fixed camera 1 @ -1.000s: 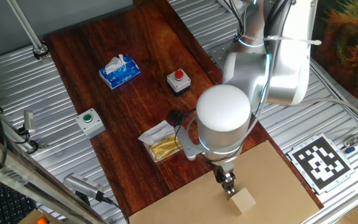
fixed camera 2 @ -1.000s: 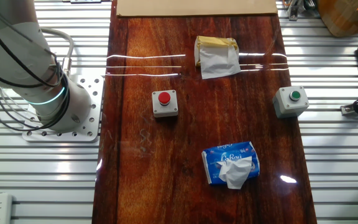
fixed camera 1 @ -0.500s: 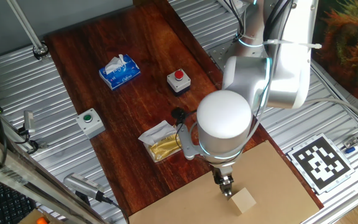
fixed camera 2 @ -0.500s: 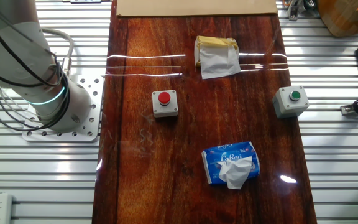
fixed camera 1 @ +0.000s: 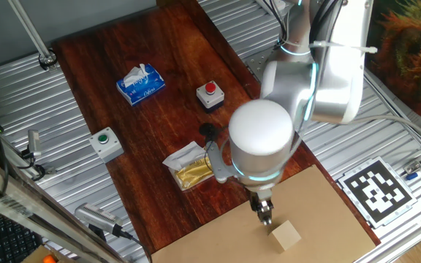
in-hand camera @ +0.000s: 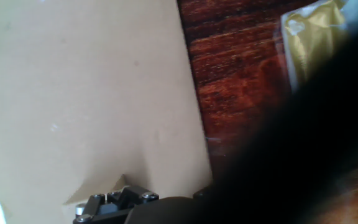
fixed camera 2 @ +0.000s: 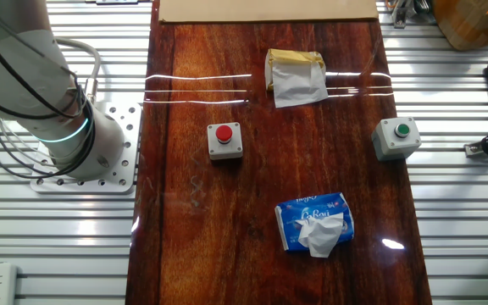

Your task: Grab the block and place it at the designated location

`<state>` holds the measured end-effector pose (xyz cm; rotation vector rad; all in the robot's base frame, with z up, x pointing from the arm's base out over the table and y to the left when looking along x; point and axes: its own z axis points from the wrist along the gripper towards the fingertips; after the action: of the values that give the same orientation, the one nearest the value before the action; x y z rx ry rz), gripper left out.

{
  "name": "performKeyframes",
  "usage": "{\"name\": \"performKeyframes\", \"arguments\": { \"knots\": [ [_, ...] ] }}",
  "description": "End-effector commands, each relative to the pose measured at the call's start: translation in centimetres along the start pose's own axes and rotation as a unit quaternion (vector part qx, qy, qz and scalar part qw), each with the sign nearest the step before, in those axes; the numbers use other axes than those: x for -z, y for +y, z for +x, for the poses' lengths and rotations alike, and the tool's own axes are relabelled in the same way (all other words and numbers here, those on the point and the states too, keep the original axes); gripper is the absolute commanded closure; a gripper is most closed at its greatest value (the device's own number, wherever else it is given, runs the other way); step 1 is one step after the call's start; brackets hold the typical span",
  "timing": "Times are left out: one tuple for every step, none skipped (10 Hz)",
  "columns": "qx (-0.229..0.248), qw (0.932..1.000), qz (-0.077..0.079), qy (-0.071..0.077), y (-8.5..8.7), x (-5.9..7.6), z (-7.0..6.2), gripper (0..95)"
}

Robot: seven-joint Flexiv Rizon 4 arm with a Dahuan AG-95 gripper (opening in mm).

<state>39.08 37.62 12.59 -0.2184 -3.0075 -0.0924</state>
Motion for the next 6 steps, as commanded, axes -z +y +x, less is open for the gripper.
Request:
{"name": "performKeyframes", "arguments": {
  "knots": [
    [0.055, 0.9985, -0.004, -0.007, -5.7, -0.1, 0.6, 19.0],
    [0.065, 0.9978, -0.005, -0.012, -7.9, -0.4, 1.0, 19.0],
    [0.078, 0.9968, -0.001, -0.015, -9.9, -0.2, 1.5, 19.0],
    [0.081, 0.9966, 0.0, -0.015, -10.8, 0.3, 1.6, 19.0],
    [0.082, 0.9966, 0.0, -0.011, -11.1, 0.8, 1.5, 19.0],
    [0.085, 0.9963, 0.002, -0.011, -11.1, 1.2, 1.1, 19.0]
  ]
}}
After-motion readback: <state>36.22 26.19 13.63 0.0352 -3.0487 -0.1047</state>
